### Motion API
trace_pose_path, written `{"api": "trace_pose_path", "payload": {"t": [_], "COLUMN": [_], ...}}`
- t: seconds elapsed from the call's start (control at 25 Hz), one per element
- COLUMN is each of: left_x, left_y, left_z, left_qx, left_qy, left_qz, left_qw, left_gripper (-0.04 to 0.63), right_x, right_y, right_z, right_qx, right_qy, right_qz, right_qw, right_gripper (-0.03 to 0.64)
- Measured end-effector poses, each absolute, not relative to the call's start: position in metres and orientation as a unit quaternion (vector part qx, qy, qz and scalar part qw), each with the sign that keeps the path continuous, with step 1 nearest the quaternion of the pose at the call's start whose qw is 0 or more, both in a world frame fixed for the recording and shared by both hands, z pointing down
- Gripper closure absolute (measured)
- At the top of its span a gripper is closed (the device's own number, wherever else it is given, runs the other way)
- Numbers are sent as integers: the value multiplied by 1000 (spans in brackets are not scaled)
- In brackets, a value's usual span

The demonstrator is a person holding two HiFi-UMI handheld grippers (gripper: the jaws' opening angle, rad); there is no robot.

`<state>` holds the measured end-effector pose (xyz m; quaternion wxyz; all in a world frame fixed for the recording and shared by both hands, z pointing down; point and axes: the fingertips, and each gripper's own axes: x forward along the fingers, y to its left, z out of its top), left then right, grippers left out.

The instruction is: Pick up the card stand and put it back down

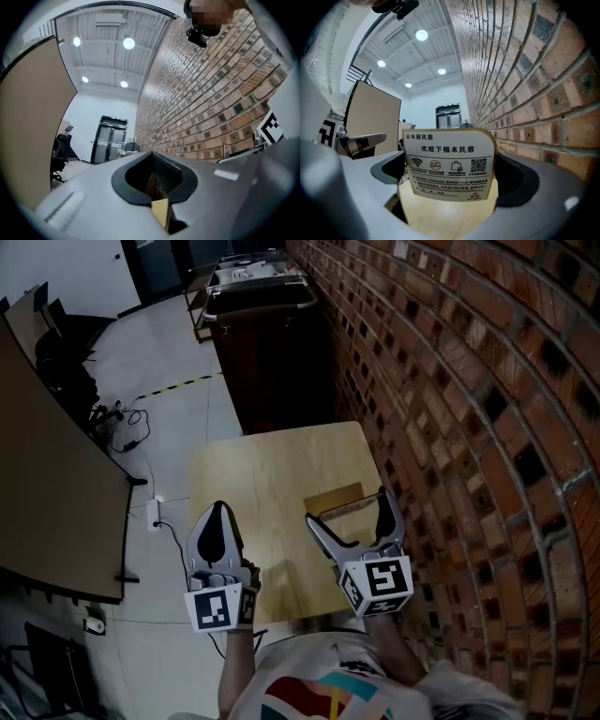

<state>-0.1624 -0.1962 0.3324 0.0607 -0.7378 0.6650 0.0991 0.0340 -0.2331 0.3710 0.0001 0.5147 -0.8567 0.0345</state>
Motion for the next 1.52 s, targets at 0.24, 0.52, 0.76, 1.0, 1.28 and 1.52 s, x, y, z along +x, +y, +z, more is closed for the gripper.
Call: {"api": "trace_pose_path", "payload": {"t": [0.24,0.52,0.76,1.0,1.28,1.52], "left_x": [-171,-168,-171,-181,-201,-203], "left_y": [-196,-198,-203,-208,-217,-227], "left_z": [331,343,354,367,382,396], "left_qx": [-730,-741,-741,-737,-718,-720], "left_qy": [672,664,666,673,694,693], "left_qz": [108,91,85,67,58,48], "left_qw": [58,48,32,21,5,-12], "left_gripper": [591,591,591,591,591,591], "right_x": [32,31,24,16,12,16], "right_y": [-233,-239,-282,-340,-401,-433], "right_z": [369,380,412,460,544,588], "right_qx": [515,518,528,529,541,556], "right_qy": [-857,-855,-847,-843,-822,-799], "right_qz": [35,41,42,58,143,182], "right_qw": [-5,2,39,75,107,139], "right_gripper": [43,43,43,43,43,42]}}
